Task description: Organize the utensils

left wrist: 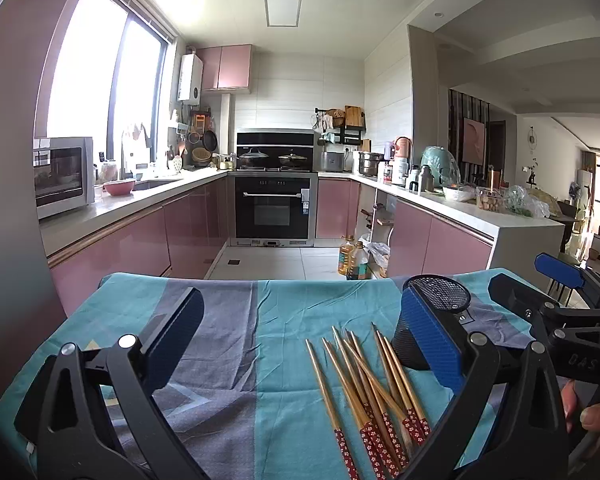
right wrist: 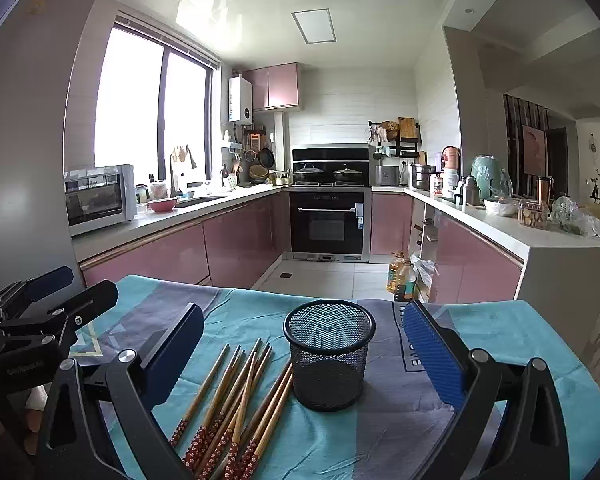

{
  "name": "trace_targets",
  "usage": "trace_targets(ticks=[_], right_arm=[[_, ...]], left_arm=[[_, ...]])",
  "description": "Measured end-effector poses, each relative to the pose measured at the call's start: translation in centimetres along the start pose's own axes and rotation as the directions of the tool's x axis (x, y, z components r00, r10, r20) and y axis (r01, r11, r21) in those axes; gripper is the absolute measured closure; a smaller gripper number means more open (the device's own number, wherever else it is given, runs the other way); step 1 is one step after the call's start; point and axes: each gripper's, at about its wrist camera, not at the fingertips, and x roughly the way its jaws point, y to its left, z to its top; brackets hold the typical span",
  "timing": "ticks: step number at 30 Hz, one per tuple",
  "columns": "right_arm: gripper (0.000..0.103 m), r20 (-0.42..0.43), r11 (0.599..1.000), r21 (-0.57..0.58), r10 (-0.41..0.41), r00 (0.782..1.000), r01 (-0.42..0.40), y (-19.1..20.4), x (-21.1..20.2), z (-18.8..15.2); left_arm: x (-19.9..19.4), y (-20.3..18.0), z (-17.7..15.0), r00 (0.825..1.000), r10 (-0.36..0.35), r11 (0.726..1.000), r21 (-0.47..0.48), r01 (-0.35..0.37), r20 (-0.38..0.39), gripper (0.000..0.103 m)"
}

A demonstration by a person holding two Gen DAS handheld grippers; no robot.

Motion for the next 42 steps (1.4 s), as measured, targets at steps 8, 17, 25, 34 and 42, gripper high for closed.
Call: trace_targets(ticks=[8,17,25,34,42], right_arm=[[0.006,0.004,1.0,0.009,-0.02,1.0,0.02,-0.25,0.34,-0.27],[0.006,0.011,1.0,0.004,-0.028,1.0,0.028,-0.23,0.41,-0.33],[0.006,0.017,1.0,-0.001,-0.031,0.999,0.031,-0.22,0.37,-0.41],[0.006,0.023,0.999,-0.005,-0.034,0.999,0.034,-0.11,0.25,-0.47],[0.006,0.022,0.999,-0.006,-0.034,0.999,0.034,-0.09,0.25,-0.5]], left_arm=[[-0.09,-0.19,0.06,1.0,0.011,1.0,-0.001,-0.011,-0.004,0.006],[-0.14,-0.17,-0.04,1.0,0.01,1.0,-0.012,-0.01,0.002,0.006],[-0.08,-0.26,-0.09,1.0,0.003,1.0,-0.013,-0.003,0.01,0.006],[-0.08,-0.24,-0.19,1.0,0.009,1.0,-0.018,-0.009,0.011,0.006],[-0.2,-0.36,-0.21,1.0,0.017,1.0,-0.008,-0.017,0.016,0.006]])
